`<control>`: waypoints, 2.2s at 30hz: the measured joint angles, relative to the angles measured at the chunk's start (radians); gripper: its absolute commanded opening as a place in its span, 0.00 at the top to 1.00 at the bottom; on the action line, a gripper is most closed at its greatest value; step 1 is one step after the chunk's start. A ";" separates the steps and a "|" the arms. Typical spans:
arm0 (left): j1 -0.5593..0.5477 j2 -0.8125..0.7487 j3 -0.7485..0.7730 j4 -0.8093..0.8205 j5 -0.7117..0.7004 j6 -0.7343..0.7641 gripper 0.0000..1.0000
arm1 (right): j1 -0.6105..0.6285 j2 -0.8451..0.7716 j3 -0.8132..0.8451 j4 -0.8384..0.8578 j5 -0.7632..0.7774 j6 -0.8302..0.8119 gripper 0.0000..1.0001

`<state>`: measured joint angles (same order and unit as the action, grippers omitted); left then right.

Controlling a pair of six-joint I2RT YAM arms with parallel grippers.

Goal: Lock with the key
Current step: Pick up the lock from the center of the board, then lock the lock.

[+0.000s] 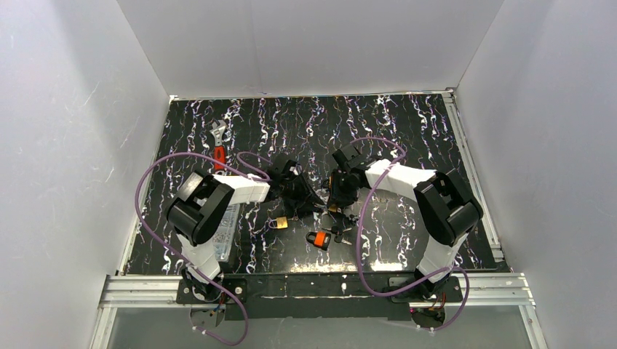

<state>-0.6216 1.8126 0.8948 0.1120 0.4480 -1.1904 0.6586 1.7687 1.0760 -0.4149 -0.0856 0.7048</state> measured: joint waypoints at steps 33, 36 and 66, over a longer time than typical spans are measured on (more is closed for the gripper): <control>-0.016 -0.515 0.188 -0.289 0.006 0.441 1.00 | -0.042 -0.735 -0.050 -0.023 0.007 -0.134 0.39; -0.016 -0.594 0.256 -0.322 0.014 0.469 1.00 | -0.042 -0.802 -0.048 -0.011 -0.020 -0.156 0.38; -0.016 -0.681 0.489 -0.390 0.039 0.165 1.00 | -0.023 -0.792 0.042 0.385 -0.525 -0.323 0.47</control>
<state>-0.6380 1.1313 1.3834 -0.2783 0.4870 -1.0252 0.6353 0.9771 1.1175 -0.0303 -0.6106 0.3813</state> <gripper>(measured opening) 0.049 0.545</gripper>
